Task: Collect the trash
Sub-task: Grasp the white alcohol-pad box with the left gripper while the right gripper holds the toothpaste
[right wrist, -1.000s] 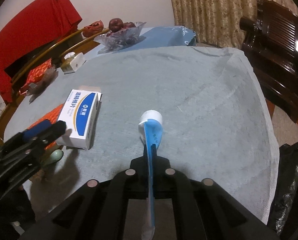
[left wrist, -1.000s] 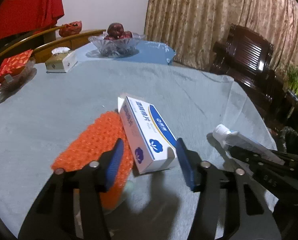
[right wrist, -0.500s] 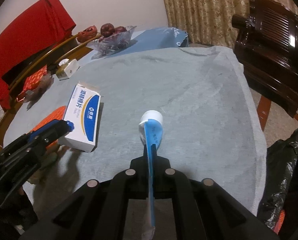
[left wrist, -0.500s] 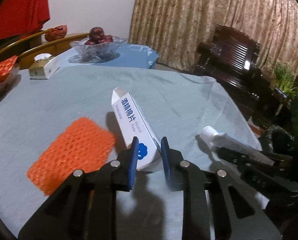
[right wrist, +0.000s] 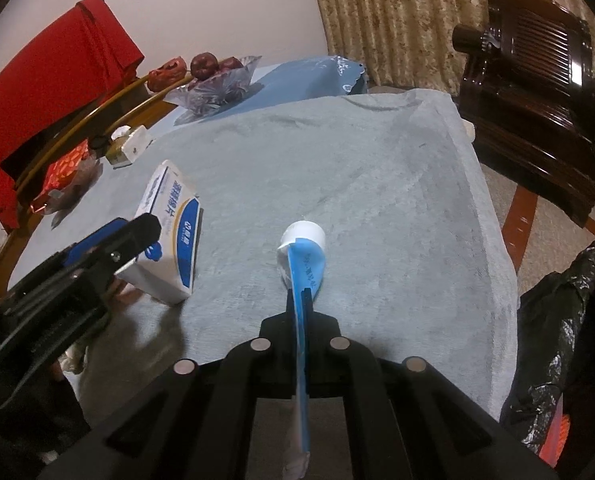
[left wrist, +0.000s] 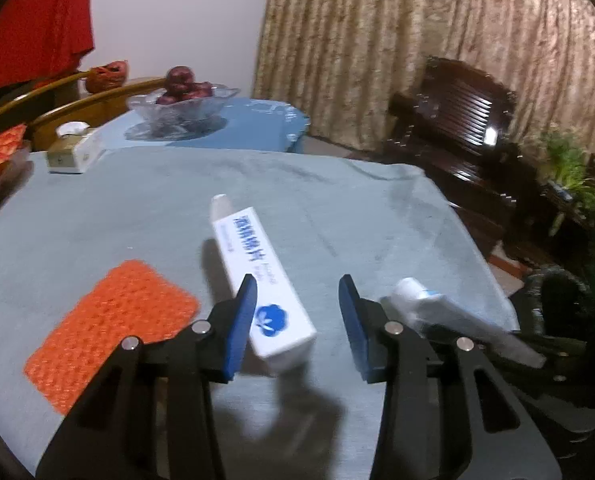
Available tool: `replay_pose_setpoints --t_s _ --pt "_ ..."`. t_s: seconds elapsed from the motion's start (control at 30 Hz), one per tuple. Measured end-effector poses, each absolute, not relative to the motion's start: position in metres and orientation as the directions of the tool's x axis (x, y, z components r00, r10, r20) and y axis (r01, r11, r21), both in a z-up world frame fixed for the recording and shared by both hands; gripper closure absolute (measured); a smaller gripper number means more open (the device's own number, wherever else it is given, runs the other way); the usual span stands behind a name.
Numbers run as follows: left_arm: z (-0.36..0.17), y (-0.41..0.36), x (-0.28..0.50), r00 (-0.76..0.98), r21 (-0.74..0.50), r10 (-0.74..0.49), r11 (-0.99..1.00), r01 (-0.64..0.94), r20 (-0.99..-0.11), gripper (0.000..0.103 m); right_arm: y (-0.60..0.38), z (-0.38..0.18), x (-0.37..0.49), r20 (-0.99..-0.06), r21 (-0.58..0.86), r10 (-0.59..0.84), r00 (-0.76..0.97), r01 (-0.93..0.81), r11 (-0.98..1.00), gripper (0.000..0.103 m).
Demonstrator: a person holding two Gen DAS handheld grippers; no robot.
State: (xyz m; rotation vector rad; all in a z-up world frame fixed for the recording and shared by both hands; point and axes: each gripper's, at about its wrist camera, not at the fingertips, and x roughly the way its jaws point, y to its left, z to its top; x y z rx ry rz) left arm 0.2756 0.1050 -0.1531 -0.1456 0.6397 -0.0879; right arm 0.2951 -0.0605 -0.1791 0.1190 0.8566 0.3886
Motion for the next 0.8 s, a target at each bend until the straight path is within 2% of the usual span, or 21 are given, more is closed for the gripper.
replay_pose_setpoints --t_s 0.07,0.1,0.13,0.2,0.33,0.5,0.8 --pt "-0.152 0.102 0.273 0.8 -0.16 -0.13 0.986 0.043 -0.586 0.06 -0.062 -0.179 0.295 -0.713 0.256 0.378 0.59 -0.282 0.925 0.101" --pt "-0.153 0.101 0.272 0.801 -0.146 -0.108 0.989 0.027 -0.589 0.055 -0.064 -0.18 0.295 -0.714 0.259 0.378 0.59 -0.279 0.925 0.101" --pt "-0.154 0.102 0.272 0.8 -0.132 -0.079 0.991 -0.001 -0.595 0.045 -0.064 -0.18 0.296 -0.714 0.261 0.378 0.589 -0.278 0.925 0.101" --pt "-0.156 0.106 0.269 0.798 -0.112 -0.013 0.991 -0.069 -0.603 0.039 -0.066 -0.181 0.296 -0.713 0.267 0.382 0.588 -0.276 0.923 0.101" --pt "-0.161 0.12 0.261 0.786 -0.139 0.003 0.984 -0.114 -0.619 0.038 -0.067 -0.181 0.296 -0.713 0.268 0.384 0.587 -0.277 0.923 0.101" --pt "-0.165 0.13 0.255 0.773 -0.101 0.063 0.982 -0.162 -0.631 0.034 -0.063 -0.183 0.295 -0.715 0.27 0.389 0.581 -0.284 0.92 0.101" --pt "-0.172 0.121 0.275 0.756 -0.066 0.069 0.987 -0.147 -0.651 0.027 -0.06 -0.18 0.297 -0.715 0.263 0.387 0.582 -0.289 0.92 0.101"
